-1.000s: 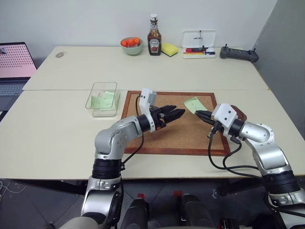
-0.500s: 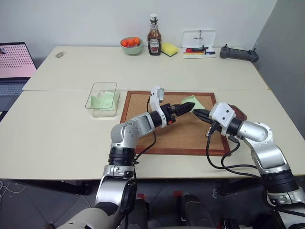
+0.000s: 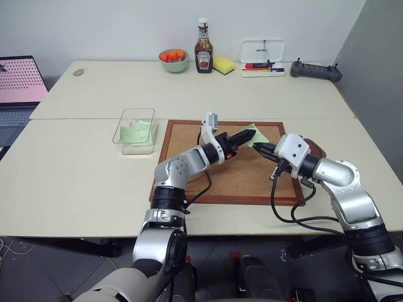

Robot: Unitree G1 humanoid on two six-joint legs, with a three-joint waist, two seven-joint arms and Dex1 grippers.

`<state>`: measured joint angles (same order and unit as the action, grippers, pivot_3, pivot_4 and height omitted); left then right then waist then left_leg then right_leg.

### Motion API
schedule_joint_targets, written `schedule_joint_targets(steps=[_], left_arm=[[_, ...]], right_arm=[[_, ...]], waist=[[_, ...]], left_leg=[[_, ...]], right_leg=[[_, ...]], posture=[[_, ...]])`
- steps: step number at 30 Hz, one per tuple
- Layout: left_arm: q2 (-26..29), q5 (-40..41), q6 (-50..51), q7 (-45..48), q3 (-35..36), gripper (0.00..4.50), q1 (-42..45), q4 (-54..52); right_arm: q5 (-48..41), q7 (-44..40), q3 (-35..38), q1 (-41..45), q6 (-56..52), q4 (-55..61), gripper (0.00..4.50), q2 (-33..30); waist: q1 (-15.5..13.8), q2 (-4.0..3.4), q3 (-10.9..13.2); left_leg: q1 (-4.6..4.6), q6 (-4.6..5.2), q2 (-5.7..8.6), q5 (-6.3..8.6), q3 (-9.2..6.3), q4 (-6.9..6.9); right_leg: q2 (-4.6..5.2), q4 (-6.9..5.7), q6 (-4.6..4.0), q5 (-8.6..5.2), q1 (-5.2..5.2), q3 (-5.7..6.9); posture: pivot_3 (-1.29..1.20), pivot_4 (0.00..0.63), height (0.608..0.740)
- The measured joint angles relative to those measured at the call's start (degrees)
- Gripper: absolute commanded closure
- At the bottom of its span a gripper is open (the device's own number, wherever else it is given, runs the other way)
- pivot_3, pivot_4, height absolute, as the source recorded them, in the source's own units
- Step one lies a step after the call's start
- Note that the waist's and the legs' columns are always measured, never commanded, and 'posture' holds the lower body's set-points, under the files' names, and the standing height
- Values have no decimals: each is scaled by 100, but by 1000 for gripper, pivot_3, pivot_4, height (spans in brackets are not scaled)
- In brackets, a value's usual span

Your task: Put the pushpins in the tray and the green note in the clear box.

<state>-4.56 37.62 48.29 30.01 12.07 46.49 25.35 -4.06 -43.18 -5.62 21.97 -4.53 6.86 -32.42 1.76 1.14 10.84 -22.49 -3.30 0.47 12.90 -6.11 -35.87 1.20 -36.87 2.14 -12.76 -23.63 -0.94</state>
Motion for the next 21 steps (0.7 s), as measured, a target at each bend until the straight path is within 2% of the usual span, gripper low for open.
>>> schedule_joint_targets(steps=[8,21], left_arm=[[-5,-1,-34,58,-21,4396,-7,0],[-3,-4,-257,62,-77,4459,-301,-255]], right_arm=[[-5,89,0,0,-29,63,4500,108],[-317,315,117,-26,-419,211,4500,308]], waist=[[0,0,0],[0,0,0]], left_leg=[[0,-1,0,0,0,-1],[1,0,0,0,0,-1]], right_leg=[[0,-1,0,0,0,-1],[0,-2,0,0,0,-2]], posture=[[0,150,740],[0,150,740]])
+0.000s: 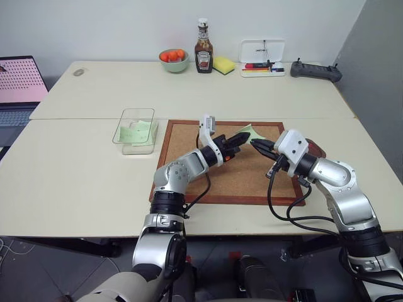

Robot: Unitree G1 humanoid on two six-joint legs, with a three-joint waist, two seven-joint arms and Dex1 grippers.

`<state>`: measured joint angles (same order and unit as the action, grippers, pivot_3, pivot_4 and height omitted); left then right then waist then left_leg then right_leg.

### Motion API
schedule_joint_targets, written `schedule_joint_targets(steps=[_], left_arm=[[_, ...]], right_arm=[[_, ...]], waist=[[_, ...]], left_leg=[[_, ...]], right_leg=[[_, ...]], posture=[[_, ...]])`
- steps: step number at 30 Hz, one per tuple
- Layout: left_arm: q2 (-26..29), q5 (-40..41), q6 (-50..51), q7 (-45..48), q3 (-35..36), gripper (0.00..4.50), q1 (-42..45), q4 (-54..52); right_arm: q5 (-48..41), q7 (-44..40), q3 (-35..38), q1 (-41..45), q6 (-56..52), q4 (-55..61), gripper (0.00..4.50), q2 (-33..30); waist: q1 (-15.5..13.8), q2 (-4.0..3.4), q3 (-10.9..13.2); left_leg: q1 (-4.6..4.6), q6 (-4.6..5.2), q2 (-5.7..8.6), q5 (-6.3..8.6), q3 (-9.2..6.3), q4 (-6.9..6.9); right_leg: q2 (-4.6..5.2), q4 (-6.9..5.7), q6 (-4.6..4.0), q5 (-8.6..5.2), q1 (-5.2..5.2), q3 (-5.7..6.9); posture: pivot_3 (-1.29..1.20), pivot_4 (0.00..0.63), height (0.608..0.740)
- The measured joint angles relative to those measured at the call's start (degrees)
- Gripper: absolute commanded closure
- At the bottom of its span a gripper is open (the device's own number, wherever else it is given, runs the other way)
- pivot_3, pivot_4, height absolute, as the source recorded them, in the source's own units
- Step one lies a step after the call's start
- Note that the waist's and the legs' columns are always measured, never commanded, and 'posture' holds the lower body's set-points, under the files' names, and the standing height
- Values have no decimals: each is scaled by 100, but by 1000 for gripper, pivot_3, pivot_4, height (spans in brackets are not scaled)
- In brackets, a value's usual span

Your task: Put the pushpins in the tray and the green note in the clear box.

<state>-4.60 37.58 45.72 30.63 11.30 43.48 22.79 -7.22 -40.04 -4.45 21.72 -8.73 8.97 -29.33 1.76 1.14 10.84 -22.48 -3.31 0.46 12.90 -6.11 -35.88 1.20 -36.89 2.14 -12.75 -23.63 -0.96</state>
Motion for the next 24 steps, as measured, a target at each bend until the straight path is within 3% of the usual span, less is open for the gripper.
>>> schedule_joint_targets(steps=[17,24], left_arm=[[47,-43,-242,-1,-198,4459,-45,-39],[77,-43,-243,-8,-217,4459,-72,-52]], right_arm=[[-966,403,442,-1,-1221,389,4500,436],[-983,429,445,-3,-1348,448,4500,439]], waist=[[0,0,0],[1,-1,0]], left_leg=[[0,0,0,0,0,-1],[0,1,0,0,0,-1]], right_leg=[[0,-2,0,0,0,0],[0,-2,0,0,0,0]], posture=[[0,150,740],[0,150,740]])
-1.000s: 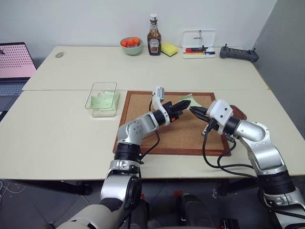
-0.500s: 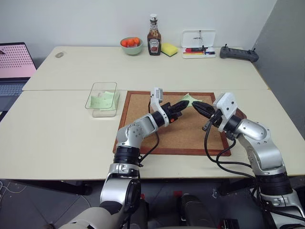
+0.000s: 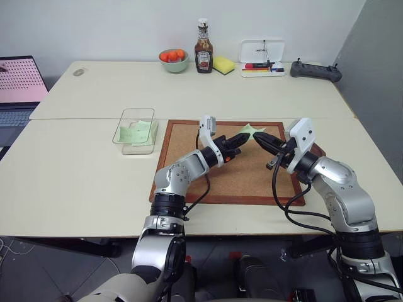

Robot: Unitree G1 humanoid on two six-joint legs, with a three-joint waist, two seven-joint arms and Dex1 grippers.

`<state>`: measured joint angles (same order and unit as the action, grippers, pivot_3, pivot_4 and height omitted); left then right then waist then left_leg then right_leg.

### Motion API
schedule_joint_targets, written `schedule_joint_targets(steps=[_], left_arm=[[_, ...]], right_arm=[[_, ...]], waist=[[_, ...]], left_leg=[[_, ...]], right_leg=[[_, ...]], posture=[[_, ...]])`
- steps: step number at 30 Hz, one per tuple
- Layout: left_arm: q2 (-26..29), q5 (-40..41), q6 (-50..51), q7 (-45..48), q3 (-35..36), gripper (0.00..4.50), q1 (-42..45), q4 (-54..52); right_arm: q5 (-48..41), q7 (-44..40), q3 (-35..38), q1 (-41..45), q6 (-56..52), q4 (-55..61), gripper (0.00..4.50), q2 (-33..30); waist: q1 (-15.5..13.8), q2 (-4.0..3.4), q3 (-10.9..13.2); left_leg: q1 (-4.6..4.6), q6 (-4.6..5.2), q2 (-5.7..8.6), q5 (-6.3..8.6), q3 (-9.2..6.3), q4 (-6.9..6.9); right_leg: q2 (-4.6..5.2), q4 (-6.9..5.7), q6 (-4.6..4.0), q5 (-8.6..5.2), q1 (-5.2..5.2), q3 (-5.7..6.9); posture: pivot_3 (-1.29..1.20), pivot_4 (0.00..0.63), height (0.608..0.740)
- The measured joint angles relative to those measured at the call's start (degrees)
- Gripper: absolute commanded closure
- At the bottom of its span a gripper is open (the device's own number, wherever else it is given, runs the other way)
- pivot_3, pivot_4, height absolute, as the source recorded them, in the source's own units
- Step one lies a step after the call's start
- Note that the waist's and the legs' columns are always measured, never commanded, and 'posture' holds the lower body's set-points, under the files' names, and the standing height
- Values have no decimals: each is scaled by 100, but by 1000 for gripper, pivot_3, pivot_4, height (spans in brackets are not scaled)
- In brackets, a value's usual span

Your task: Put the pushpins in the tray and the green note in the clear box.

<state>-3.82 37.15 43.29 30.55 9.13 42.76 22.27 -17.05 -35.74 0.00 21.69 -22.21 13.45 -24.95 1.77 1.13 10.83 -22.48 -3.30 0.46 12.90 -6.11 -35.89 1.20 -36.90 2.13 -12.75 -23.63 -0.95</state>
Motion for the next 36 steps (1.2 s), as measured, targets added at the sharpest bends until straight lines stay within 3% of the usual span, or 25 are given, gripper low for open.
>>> schedule_joint_targets(steps=[28,32,36], left_arm=[[129,-183,-35,1,-195,4459,-74,-22],[241,-209,-34,13,-228,4459,-108,-48],[461,-276,-33,36,-262,4459,-203,-153]], right_arm=[[-1075,668,746,-23,-1026,274,4500,228],[-670,678,764,-234,-806,263,4500,-303],[503,742,537,-525,-135,-390,4500,-1153]], waist=[[1,-1,-1],[-5,-2,-1],[10,-2,-1]], left_leg=[[0,1,0,0,0,-1],[-1,1,2,0,1,0],[3,1,1,0,8,0]], right_leg=[[0,-2,0,0,0,-1],[0,0,0,0,0,-1],[0,-2,0,0,0,-5]], posture=[[0,150,740],[0,150,740],[0,150,740]])
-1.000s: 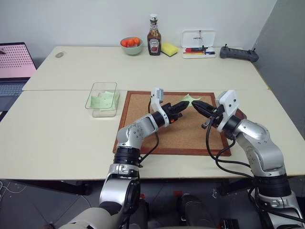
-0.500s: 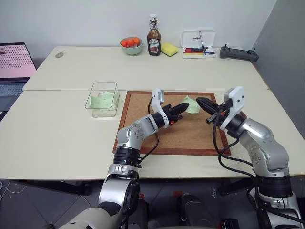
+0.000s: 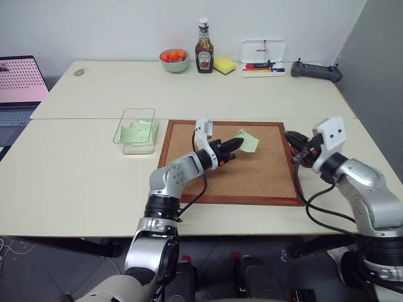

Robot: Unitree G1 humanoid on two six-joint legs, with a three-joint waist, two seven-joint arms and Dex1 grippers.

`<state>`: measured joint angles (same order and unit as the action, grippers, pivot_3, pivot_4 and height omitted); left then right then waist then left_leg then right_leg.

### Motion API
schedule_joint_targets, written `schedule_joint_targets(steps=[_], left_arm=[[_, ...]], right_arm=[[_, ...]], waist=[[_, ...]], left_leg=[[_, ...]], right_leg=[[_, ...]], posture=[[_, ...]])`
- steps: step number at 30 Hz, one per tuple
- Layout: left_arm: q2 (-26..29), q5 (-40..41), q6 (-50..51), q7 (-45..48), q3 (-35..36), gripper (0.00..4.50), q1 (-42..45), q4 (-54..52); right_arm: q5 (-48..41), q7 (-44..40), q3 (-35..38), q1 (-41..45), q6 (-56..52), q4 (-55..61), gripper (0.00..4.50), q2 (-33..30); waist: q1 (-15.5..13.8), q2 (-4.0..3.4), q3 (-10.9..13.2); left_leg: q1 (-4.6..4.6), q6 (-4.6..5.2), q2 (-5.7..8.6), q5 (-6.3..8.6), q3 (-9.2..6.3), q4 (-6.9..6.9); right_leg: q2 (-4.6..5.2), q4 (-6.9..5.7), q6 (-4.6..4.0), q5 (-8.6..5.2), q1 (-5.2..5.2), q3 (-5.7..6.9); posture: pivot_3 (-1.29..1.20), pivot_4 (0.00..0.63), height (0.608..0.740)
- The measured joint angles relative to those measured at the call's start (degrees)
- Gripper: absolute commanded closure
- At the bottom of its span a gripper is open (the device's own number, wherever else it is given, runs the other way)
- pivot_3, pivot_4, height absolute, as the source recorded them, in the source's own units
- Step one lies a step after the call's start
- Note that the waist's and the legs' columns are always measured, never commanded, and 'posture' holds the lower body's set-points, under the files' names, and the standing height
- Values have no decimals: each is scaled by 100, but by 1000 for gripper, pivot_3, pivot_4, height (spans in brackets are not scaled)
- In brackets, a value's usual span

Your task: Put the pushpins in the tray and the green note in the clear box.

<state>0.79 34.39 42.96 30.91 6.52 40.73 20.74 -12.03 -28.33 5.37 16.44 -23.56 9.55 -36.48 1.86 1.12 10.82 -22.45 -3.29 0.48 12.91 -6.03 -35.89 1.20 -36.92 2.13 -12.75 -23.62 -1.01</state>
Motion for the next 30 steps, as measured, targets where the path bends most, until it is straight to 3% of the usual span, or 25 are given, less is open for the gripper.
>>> schedule_joint_targets(steps=[9,17,19,21,30], left_arm=[[21,-59,4,30,-114,4459,-56,-145],[28,-60,4,-10,-111,4500,-119,-241],[34,-60,4,-17,-108,4500,-121,-245],[36,-60,4,-26,-103,4500,-122,-247],[230,-107,-94,-179,-19,4500,-83,-351]], right_arm=[[1498,370,-561,135,895,-1559,4500,-357],[1808,613,-651,582,1185,-2582,2940,-226],[1812,633,-651,612,1210,-2687,2315,-171],[1816,650,-651,654,1239,-2731,2086,-160],[1764,733,-400,637,1191,-2293,96,-266]], waist=[[4,0,0],[-5,0,0],[-3,0,0],[-2,0,0],[-1,0,0]], left_leg=[[1,0,-1,0,4,-4],[1,0,0,0,3,-5],[1,0,0,0,3,-5],[2,0,0,-1,2,-5],[1,-1,0,0,2,-5]], right_leg=[[-1,-2,1,1,1,-5],[0,-2,0,1,2,-5],[0,-2,1,1,2,-6],[0,-3,1,1,2,-5],[0,-3,1,1,2,-6]], posture=[[0,150,740],[0,150,740],[0,150,740],[0,150,740],[0,150,740]])
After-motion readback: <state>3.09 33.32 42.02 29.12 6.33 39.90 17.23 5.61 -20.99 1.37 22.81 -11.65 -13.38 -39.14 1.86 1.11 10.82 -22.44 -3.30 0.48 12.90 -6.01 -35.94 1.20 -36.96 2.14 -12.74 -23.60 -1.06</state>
